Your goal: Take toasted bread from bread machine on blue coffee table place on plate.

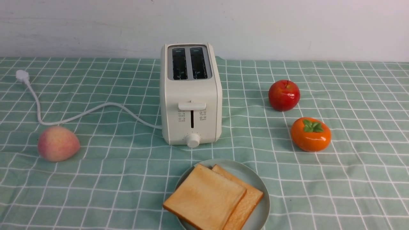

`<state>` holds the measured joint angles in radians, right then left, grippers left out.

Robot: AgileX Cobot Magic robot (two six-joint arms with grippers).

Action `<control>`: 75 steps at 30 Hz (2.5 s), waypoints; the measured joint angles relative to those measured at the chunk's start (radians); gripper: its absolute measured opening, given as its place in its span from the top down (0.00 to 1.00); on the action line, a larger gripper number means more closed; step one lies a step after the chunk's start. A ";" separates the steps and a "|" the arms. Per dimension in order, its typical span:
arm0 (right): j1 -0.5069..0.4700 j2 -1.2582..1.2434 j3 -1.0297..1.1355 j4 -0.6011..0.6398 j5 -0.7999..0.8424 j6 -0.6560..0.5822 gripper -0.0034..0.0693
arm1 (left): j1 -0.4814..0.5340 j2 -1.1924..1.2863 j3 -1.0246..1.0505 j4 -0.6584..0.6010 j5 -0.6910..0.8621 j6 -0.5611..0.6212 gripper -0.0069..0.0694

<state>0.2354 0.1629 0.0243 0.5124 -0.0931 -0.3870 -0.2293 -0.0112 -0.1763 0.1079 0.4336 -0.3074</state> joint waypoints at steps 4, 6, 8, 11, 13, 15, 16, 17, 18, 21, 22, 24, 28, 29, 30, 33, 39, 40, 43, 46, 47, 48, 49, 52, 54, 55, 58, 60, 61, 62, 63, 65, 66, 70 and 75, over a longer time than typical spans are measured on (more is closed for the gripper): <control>0.000 0.000 0.000 0.000 0.001 -0.001 0.92 | 0.119 0.000 0.147 -0.066 -0.021 0.018 0.91; 0.000 0.000 0.000 0.000 0.002 -0.001 0.92 | 0.127 0.000 0.187 -0.101 -0.014 0.020 0.91; 0.000 0.000 0.000 0.000 0.002 -0.001 0.92 | 0.129 0.000 0.203 -0.123 -0.014 0.031 0.91; 0.000 0.000 0.000 0.000 0.002 -0.001 0.91 | 0.146 0.000 0.205 -0.129 -0.024 0.055 0.91; 0.000 0.000 0.000 0.000 0.002 -0.001 0.91 | 0.157 0.000 0.205 -0.128 -0.024 0.059 0.91; 0.000 0.000 0.000 0.000 0.002 -0.001 0.90 | 0.172 0.000 0.205 -0.132 -0.024 0.059 0.90; 0.000 0.000 0.000 0.000 0.002 -0.001 0.90 | 0.177 0.000 0.205 -0.136 -0.025 0.059 0.90; 0.000 0.000 0.000 0.000 0.002 -0.001 0.90 | 0.177 0.000 0.205 -0.138 -0.025 0.059 0.90; 0.000 0.000 0.000 0.000 0.002 -0.001 0.90 | 0.177 0.000 0.205 -0.139 -0.026 0.059 0.90; 0.000 0.000 0.000 0.000 0.002 -0.001 0.89 | 0.184 0.000 0.205 -0.139 -0.027 0.059 0.89; 0.000 0.000 0.000 0.000 0.002 -0.001 0.89 | 0.195 0.000 0.205 -0.140 -0.028 0.059 0.89; 0.000 0.000 0.000 0.000 0.002 -0.001 0.89 | 0.204 0.000 0.205 -0.140 -0.029 0.059 0.89; 0.000 0.000 0.000 0.000 0.002 -0.002 0.88 | 0.237 0.000 0.205 -0.140 -0.029 0.059 0.88; 0.000 0.000 0.000 0.000 0.002 -0.003 0.88 | 0.239 0.000 0.205 -0.140 -0.029 0.059 0.88; 0.000 0.000 0.000 0.000 0.002 -0.003 0.88 | 0.239 0.000 0.205 -0.140 -0.029 0.059 0.88; 0.000 0.000 0.000 0.000 0.002 -0.004 0.87 | 0.239 0.000 0.205 -0.140 -0.029 0.059 0.88; -0.002 -0.002 0.000 0.000 0.002 -0.004 0.86 | 0.239 0.000 0.205 -0.140 -0.030 0.059 0.88; -0.013 -0.009 0.000 0.000 0.002 -0.004 0.85 | 0.239 0.000 0.205 -0.140 -0.030 0.059 0.88; -0.064 -0.039 0.000 0.000 0.005 -0.004 0.85 | 0.239 0.000 0.205 -0.140 -0.030 0.059 0.88; -0.153 -0.074 0.000 0.000 0.005 -0.004 0.84 | 0.239 0.000 0.205 -0.140 -0.030 0.059 0.88; -0.153 -0.074 0.000 0.000 0.005 -0.004 0.84 | 0.239 0.000 0.205 -0.140 -0.030 0.059 0.88; -0.210 -0.092 0.000 0.000 0.006 -0.004 0.84 | 0.239 0.000 0.205 -0.140 -0.030 0.059 0.88; -0.239 -0.101 0.000 0.000 0.006 -0.004 0.83 | 0.239 0.000 0.205 -0.140 -0.030 0.059 0.88; -0.339 -0.119 0.000 0.000 0.006 -0.004 0.83 | 0.239 0.000 0.205 -0.140 -0.030 0.059 0.88; -0.384 -0.121 0.000 0.000 0.006 -0.004 0.83 | 0.239 0.000 0.205 -0.140 -0.030 0.059 0.88; -0.392 -0.121 0.000 0.000 0.006 -0.004 0.82 | 0.239 0.000 0.205 -0.140 -0.030 0.059 0.88; -0.400 -0.127 0.000 0.000 0.006 -0.004 0.82 | 0.239 0.000 0.205 -0.140 -0.030 0.059 0.88; -0.392 -0.144 0.000 0.000 0.008 -0.004 0.82 | 0.239 0.000 0.205 -0.141 -0.031 0.059 0.88; -0.397 -0.157 0.000 0.000 0.010 -0.004 0.82 | 0.239 0.000 0.205 -0.141 -0.031 0.059 0.88; -0.403 -0.163 0.000 0.000 0.011 -0.004 0.82 | 0.239 0.000 0.205 -0.141 -0.031 0.059 0.88; -0.410 -0.168 0.000 0.000 0.011 -0.004 0.82 | 0.239 0.000 0.205 -0.141 -0.031 0.059 0.88; -0.432 -0.172 0.000 0.000 0.009 -0.004 0.81 | 0.239 0.000 0.205 -0.142 -0.031 0.059 0.88; -0.433 -0.172 0.000 0.000 0.009 -0.004 0.81 | 0.239 0.000 0.205 -0.142 -0.031 0.059 0.88; -0.393 -0.172 0.000 0.000 0.015 -0.004 0.80 | 0.239 0.000 0.205 -0.142 -0.031 0.059 0.88; -0.344 -0.172 0.000 0.000 0.046 0.003 0.79 | 0.239 0.000 0.205 -0.142 -0.032 0.059 0.87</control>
<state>-0.1085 -0.0095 0.0243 0.5124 -0.0469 -0.3839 0.0094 -0.0112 0.0284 -0.0341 0.4018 -0.2487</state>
